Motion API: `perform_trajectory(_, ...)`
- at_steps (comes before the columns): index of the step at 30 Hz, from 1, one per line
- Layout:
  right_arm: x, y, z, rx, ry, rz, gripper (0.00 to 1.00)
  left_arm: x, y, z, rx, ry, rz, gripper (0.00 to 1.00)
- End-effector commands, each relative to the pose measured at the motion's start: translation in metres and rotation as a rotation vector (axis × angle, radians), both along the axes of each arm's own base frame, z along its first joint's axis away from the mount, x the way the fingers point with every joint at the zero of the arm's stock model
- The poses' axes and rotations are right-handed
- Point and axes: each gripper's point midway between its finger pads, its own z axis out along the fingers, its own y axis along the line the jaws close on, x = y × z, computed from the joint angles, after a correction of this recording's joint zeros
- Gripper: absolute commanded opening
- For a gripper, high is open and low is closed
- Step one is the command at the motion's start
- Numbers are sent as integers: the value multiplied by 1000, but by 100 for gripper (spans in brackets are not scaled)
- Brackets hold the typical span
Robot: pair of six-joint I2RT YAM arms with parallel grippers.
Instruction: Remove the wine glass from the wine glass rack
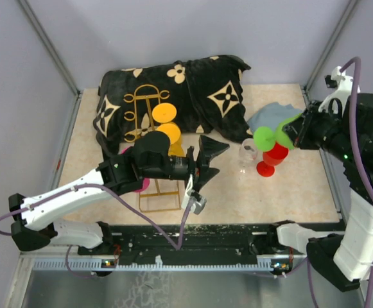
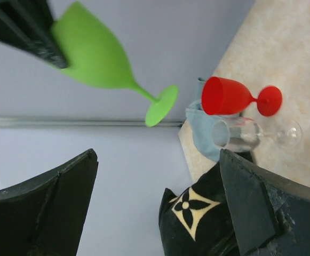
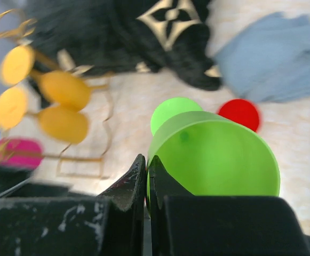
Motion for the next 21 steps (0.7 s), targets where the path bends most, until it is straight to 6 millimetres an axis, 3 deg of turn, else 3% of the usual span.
perform_trajectory(1,59,-72,3,-227,-47,-408,0,9,1,87,-271,156,113,100)
perform_trajectory(6,96,-112,-14,-336,21,-582,0,26,14,185,-566,361,226,100)
perform_trajectory(10,111,-145,-42,-324,92,-656,0,39,39,232,-758,376,295,100)
perform_trajectory(15,129,-161,-99,-296,178,-685,0,58,74,267,-915,388,431,100)
perform_trajectory(21,140,-155,-146,-248,223,-657,0,66,108,266,-938,354,542,100)
